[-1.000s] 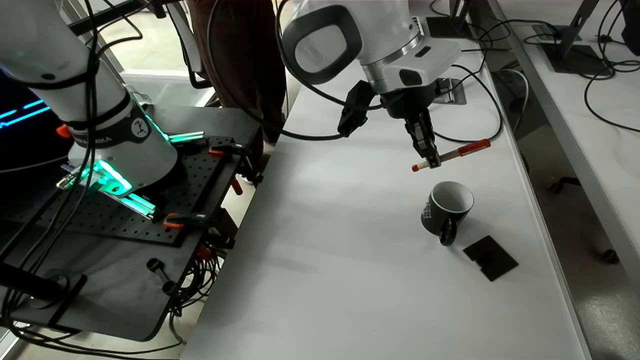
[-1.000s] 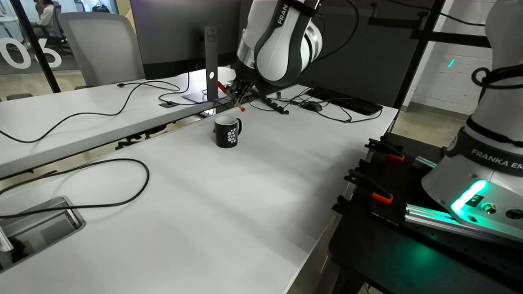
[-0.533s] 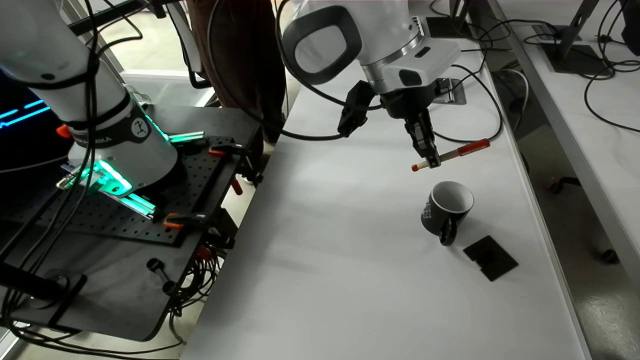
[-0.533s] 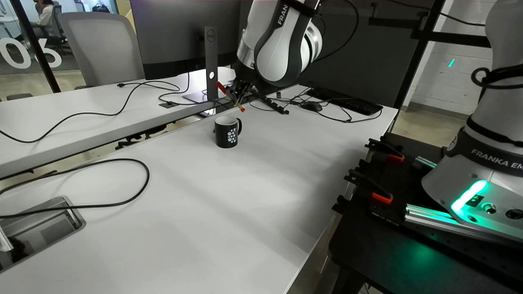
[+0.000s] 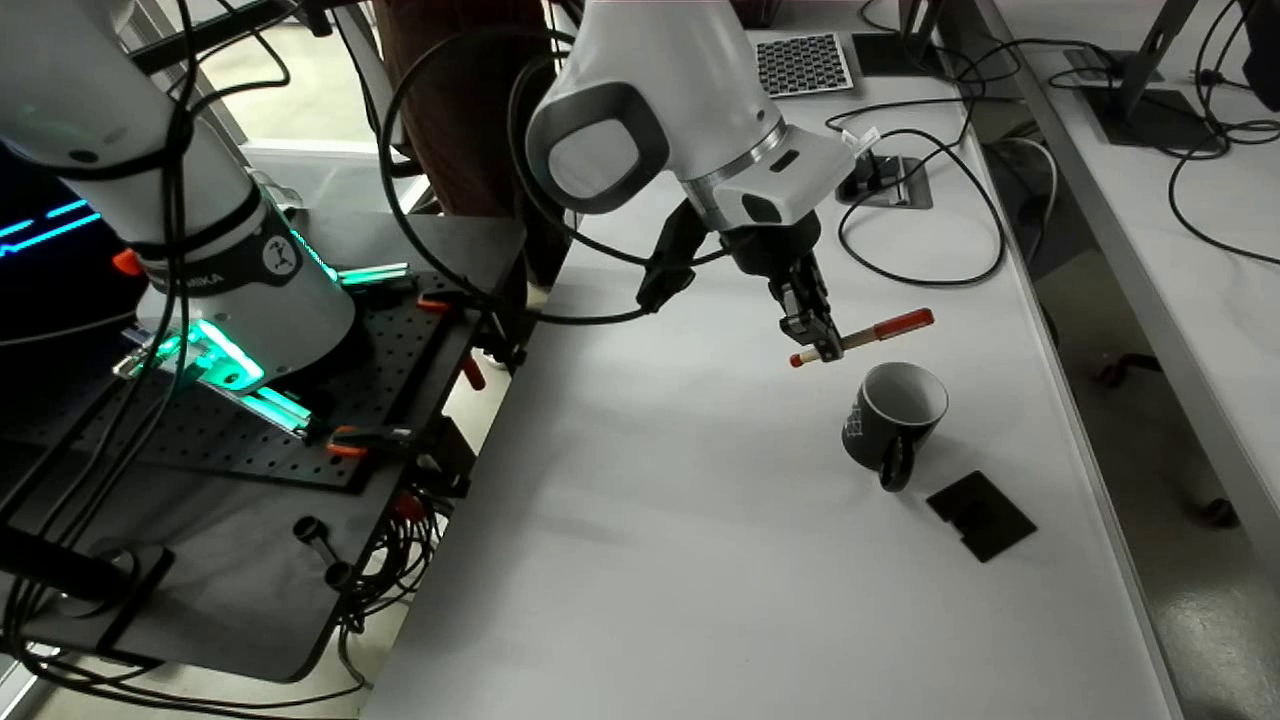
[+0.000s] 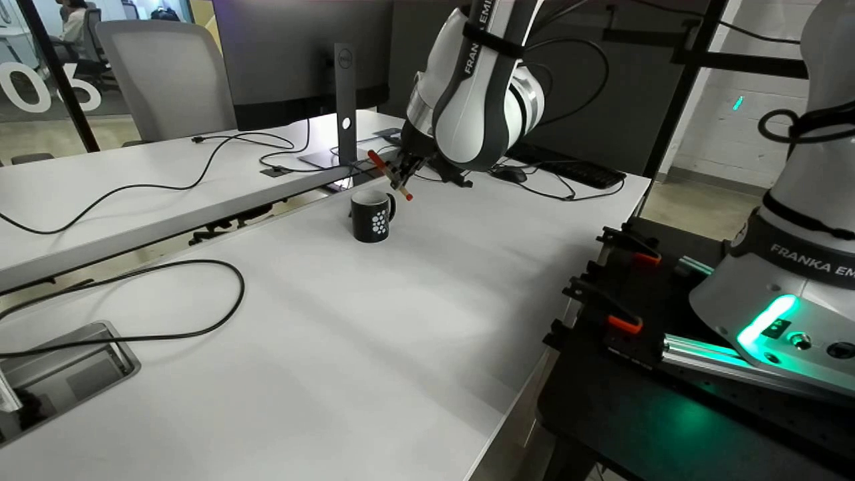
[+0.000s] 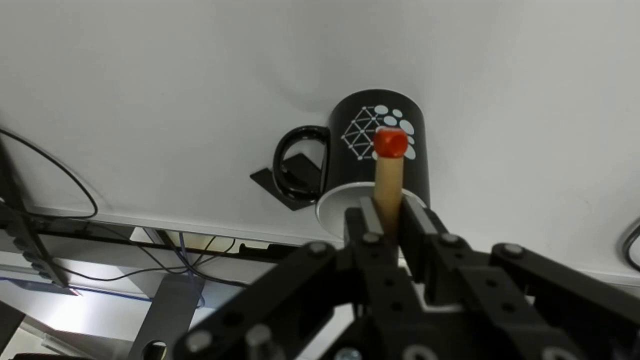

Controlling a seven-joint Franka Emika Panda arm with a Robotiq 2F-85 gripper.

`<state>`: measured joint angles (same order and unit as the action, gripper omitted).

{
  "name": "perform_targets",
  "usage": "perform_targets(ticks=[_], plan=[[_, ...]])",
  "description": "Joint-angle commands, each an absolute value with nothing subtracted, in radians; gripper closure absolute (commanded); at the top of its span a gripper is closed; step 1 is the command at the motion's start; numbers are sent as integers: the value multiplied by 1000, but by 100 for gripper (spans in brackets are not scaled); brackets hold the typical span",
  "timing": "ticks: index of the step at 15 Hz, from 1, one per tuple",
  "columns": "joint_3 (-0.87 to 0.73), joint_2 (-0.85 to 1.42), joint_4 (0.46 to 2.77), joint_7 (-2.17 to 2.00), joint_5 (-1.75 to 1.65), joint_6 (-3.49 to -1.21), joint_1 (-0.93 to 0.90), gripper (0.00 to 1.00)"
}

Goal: Pick up the pen from the table and put it in the black cup.

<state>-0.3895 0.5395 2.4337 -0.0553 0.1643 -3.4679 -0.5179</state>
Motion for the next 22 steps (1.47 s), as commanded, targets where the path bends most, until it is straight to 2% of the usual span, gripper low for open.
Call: perform_targets(ticks=[1, 5, 13, 15, 16, 22], plan=[[-380, 512, 2412, 19, 221, -3467, -509, 96], [-398, 506, 2372, 57, 252, -3466, -526, 96], [-274, 470, 2385, 123, 142, -3460, -396, 96], [-283, 498, 2362, 115, 176, -3458, -414, 96], [-278, 498, 2365, 115, 174, -3457, -408, 85], [-277, 499, 2365, 115, 175, -3457, -408, 85]])
